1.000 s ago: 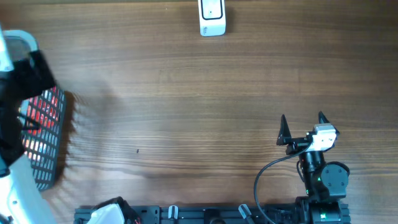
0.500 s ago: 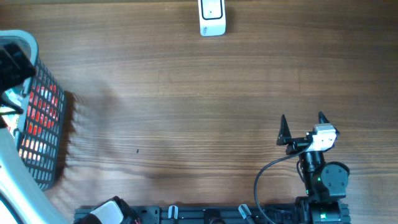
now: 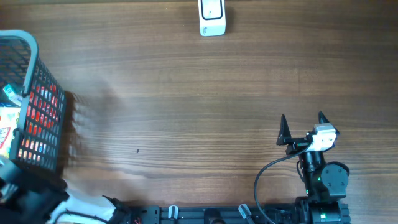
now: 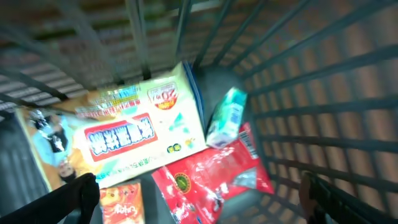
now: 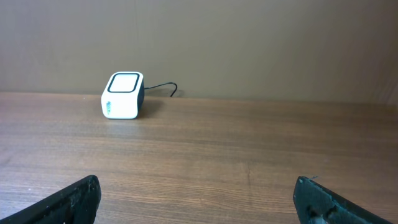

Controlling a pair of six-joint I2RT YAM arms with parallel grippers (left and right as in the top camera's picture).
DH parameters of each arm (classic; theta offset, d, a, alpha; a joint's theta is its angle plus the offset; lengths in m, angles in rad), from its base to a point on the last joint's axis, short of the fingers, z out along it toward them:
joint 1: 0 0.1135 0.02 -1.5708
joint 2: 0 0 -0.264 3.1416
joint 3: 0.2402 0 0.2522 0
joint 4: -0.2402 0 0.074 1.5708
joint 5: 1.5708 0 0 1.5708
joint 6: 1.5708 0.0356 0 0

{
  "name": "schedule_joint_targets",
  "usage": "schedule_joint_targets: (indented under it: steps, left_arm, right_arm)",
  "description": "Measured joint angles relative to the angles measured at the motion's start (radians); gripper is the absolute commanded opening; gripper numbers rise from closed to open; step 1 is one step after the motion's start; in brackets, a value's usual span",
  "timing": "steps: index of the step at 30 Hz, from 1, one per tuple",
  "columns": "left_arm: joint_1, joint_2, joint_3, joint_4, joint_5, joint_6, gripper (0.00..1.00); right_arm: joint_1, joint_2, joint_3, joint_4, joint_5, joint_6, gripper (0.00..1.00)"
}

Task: Scan the item barcode
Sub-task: 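Reach the left gripper into the basket and grasp the red snack bag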

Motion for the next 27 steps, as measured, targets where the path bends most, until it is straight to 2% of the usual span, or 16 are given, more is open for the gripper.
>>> schedule_joint_targets:
  steps: [3, 4, 6, 7, 9, 15, 16, 20, 25, 27]
  left_arm:
    - [0.0, 0.108, 0.0, -0.034, 0.026, 0.002, 0.98]
    - [0.0, 0.126, 0.0, -0.04, 0.031, 0.011, 0.95]
    - [0.0, 0.161, 0.0, -0.073, 0.051, 0.055, 0.81]
    - [0.0, 0.177, 0.0, -0.085, 0.057, 0.081, 0.8]
    - [0.0, 0.205, -0.002, -0.095, 0.07, 0.108, 0.89]
    - [-0.005, 0.233, -0.076, -0.089, 0.248, 0.12, 0.93]
    - [-0.008, 0.233, -0.08, -0.087, 0.275, 0.12, 1.0]
    - [-0.046, 0.233, -0.117, -0.048, 0.328, 0.127, 1.0]
    - [-0.068, 0.233, -0.22, 0.038, 0.289, 0.067, 1.0]
    - [-0.068, 0.234, -0.265, 0.086, 0.278, 0.053, 0.95]
  right_arm:
    - [0.0, 0.0, 0.0, 0.0, 0.0, 0.0, 1.0]
    - [0.0, 0.0, 0.0, 0.0, 0.0, 0.0, 1.0]
    - [0.0, 0.0, 0.0, 0.0, 0.0, 0.0, 1.0]
    - [0.0, 0.0, 0.0, 0.0, 0.0, 0.0, 1.0]
    - [0.0, 0.0, 0.0, 0.0, 0.0, 0.0, 1.0]
    - [0.0, 0.0, 0.0, 0.0, 0.0, 0.0, 1.0]
    - [0.0, 0.0, 0.0, 0.0, 0.0, 0.0, 1.0]
    - [0.0, 0.0, 0.0, 0.0, 0.0, 0.0, 1.0]
    - [0.0, 0.0, 0.0, 0.0, 0.0, 0.0, 1.0]
    - [0.0, 0.0, 0.0, 0.0, 0.0, 0.0, 1.0]
